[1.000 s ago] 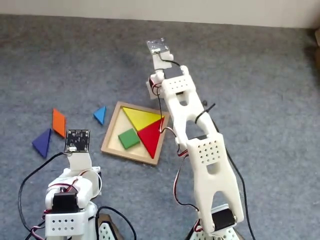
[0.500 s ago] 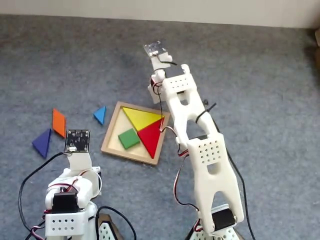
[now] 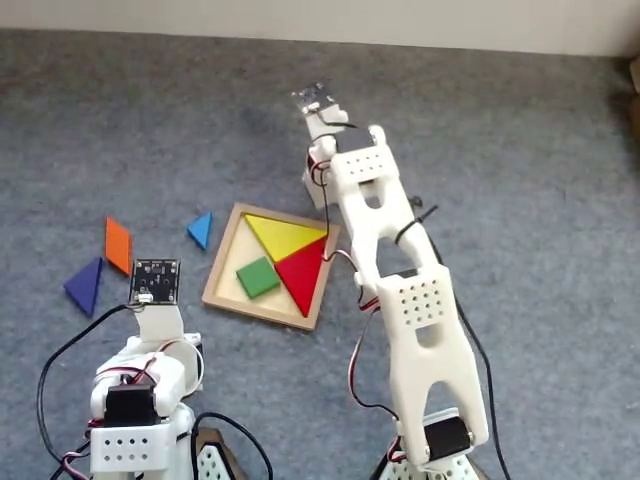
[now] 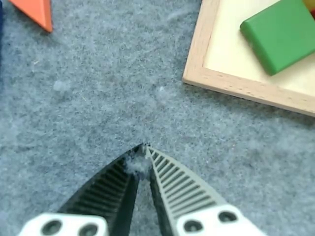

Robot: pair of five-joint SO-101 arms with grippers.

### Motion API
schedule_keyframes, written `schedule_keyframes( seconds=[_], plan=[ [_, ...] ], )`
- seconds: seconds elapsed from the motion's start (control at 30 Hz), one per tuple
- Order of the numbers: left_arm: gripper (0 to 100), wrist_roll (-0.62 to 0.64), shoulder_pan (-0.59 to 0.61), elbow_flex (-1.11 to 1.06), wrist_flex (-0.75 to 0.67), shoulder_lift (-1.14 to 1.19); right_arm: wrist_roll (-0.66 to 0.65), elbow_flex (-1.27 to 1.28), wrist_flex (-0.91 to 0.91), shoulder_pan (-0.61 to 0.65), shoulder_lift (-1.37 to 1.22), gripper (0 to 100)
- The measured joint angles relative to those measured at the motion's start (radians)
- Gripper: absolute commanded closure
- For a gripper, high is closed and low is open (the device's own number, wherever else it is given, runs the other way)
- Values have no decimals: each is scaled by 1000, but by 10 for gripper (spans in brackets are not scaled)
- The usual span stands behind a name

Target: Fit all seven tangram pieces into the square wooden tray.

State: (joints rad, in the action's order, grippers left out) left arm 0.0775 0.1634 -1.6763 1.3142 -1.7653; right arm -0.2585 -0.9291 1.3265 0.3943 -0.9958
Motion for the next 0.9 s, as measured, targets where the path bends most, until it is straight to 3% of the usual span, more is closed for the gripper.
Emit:
schedule_keyframes(
  seconds=[0.33, 0.57, 0.9],
  plan=[
    [995, 0, 0, 0, 0, 0, 0, -259, 381, 20, 40, 947],
    [995, 0, 0, 0, 0, 0, 5, -310, 414, 68, 44, 947],
    [995, 0, 0, 0, 0, 0, 193, -258, 416, 72, 201, 947]
  ],
)
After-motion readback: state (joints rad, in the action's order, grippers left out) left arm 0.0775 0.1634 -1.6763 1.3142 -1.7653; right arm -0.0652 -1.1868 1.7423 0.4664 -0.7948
